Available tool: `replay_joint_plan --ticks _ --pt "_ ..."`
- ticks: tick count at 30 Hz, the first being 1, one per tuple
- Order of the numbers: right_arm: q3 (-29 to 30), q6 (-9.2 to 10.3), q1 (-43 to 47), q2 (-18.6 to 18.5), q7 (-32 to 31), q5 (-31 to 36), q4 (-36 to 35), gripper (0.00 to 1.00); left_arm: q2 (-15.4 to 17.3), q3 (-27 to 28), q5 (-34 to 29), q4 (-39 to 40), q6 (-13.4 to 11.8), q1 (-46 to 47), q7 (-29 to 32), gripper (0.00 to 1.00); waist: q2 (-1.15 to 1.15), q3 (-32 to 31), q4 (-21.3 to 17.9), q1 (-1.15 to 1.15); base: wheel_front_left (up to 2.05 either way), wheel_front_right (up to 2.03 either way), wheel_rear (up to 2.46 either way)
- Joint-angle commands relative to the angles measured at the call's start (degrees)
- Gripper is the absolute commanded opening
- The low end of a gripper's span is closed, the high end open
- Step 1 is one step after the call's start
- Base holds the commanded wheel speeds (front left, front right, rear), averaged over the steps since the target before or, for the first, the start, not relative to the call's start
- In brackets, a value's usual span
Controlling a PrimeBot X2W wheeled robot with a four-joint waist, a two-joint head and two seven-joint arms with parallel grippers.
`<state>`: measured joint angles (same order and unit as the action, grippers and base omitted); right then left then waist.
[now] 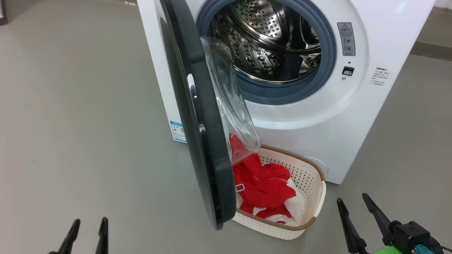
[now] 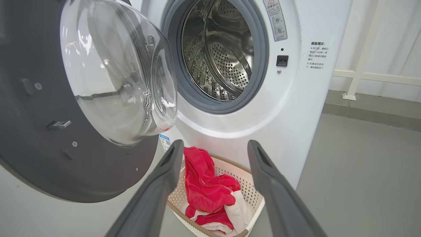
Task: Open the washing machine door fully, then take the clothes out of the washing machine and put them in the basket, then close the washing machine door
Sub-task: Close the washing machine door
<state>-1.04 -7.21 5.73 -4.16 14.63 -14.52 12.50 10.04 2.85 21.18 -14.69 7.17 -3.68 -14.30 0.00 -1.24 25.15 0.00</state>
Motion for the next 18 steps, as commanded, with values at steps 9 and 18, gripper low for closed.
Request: replay_joint_plan --ticks 9,18 --pt "-0.80 -0.28 -0.44 -0.28 0.37 -0.25 -1.25 1.00 -5.33 6.51 -14.48 5.87 0.25 -2.25 -0.69 1.00 0.00 -0.68 -0.05 0.00 0.00 0.00 0.00" --pt "-0.55 -0.28 -0.55 -0.06 0.37 0.01 -1.18 1.00 -6.57 7.72 -14.94 5.29 0.30 -1.79 -0.70 1.00 0.00 -0.38 -0.03 0.00 0.00 0.00 0.00"
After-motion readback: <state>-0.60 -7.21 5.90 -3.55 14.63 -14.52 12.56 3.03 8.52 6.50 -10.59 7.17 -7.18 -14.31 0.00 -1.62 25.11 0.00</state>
